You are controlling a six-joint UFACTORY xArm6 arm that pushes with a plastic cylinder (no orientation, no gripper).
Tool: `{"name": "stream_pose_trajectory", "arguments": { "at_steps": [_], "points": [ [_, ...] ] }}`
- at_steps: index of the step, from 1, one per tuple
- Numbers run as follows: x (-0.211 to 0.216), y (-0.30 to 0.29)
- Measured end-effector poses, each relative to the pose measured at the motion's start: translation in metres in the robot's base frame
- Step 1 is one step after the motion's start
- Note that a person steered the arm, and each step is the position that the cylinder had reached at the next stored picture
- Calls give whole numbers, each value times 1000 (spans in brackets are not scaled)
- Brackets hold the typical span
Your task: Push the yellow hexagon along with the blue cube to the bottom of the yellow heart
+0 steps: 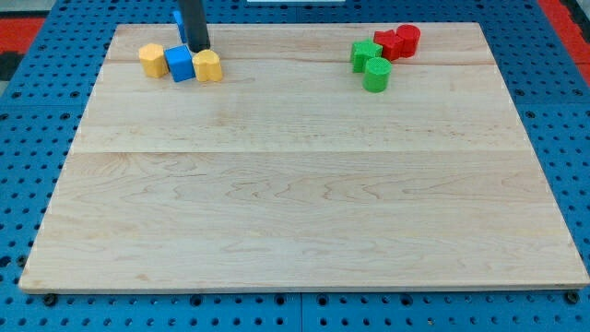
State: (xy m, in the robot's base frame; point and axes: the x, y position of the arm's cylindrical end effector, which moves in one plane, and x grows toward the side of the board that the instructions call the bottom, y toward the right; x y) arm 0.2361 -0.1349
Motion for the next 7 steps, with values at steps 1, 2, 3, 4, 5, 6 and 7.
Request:
{"name": "stream_pose_trajectory", "arguments": {
  "at_steps": [1, 2, 3, 4, 5, 6, 7],
  "points": [
    [-11, 25],
    [17, -5],
    [38, -27],
    [73, -14],
    [126, -14],
    [129, 4],
    [161, -57]
  ]
}}
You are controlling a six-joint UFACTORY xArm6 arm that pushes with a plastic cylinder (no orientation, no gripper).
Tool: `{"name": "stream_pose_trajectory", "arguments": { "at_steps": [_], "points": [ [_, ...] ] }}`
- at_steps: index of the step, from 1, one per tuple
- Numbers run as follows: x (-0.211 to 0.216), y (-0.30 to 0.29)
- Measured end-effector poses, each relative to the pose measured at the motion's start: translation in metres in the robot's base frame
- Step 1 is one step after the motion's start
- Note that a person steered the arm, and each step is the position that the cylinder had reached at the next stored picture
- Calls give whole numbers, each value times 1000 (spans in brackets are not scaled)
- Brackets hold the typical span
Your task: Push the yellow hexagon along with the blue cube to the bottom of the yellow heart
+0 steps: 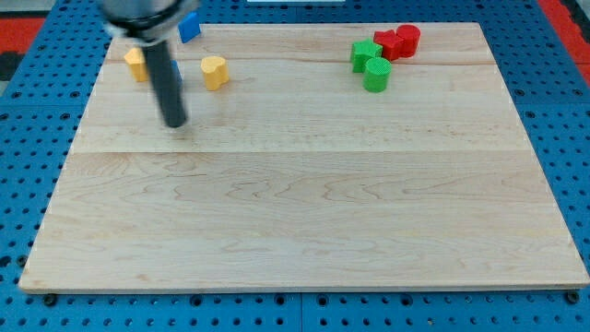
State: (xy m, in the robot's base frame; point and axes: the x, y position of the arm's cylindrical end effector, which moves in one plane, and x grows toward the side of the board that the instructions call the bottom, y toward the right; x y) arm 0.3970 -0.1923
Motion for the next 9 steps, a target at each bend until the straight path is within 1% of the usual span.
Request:
{"name": "stream_pose_trajectory", "arguments": {
  "at_steps": [1, 2, 3, 4, 5, 6, 7, 8, 9],
  "points": [
    [-80, -88],
    [-145, -112],
    [-149, -79],
    [-120, -45],
    [-87, -28],
    [-78, 24],
    [-90, 52],
    [-129, 72],
    [-104, 109]
  ]
}}
